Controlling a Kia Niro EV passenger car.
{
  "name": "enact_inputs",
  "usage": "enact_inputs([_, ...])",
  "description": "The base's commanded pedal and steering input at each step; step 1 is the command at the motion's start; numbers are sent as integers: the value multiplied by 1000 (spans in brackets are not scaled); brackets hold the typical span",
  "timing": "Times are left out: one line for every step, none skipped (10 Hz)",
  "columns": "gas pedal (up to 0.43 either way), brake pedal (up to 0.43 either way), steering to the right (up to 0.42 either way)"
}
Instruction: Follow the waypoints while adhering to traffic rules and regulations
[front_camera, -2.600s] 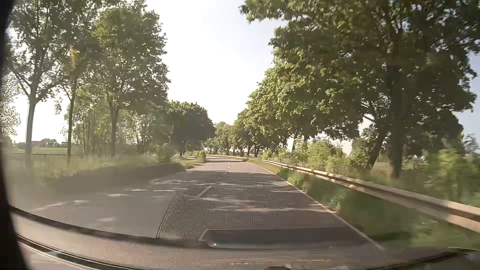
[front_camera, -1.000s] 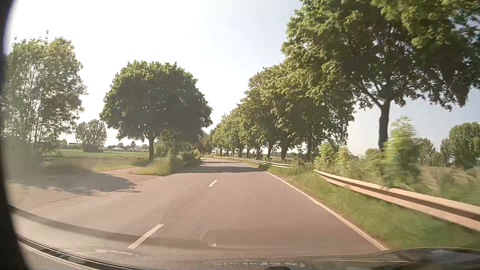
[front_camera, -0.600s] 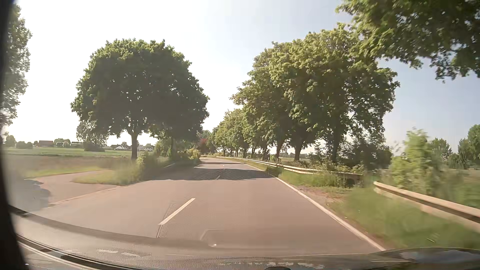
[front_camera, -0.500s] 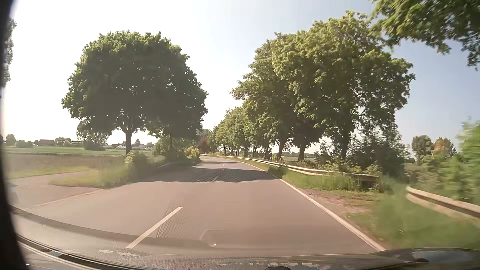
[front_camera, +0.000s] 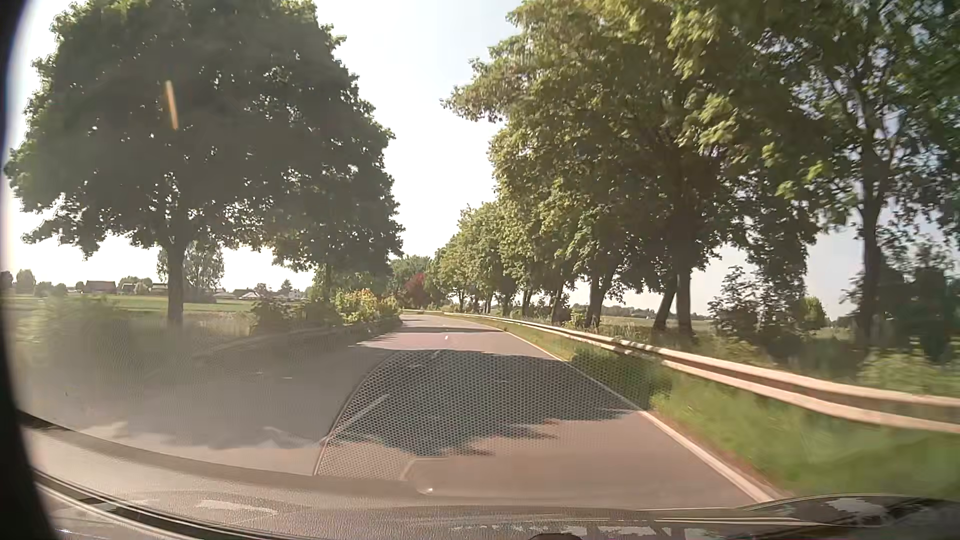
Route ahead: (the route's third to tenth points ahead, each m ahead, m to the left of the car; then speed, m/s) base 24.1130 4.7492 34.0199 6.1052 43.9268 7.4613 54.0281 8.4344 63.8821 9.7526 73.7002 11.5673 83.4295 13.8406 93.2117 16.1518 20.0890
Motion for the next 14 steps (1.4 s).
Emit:
enact_inputs([157, 0, -13])
enact_inputs([157, 0, -13])
enact_inputs([157, 0, -13])
enact_inputs([169, 0, -13])
enact_inputs([169, 0, -13])
enact_inputs([169, 0, -13])
enact_inputs([177, 0, -13])
enact_inputs([177, 0, -13])
enact_inputs([189, 0, -13])
enact_inputs([189, 0, -13])
enact_inputs([189, 0, -13])
enact_inputs([197, 0, -13])
enact_inputs([197, 0, -13])
enact_inputs([197, 0, -13])
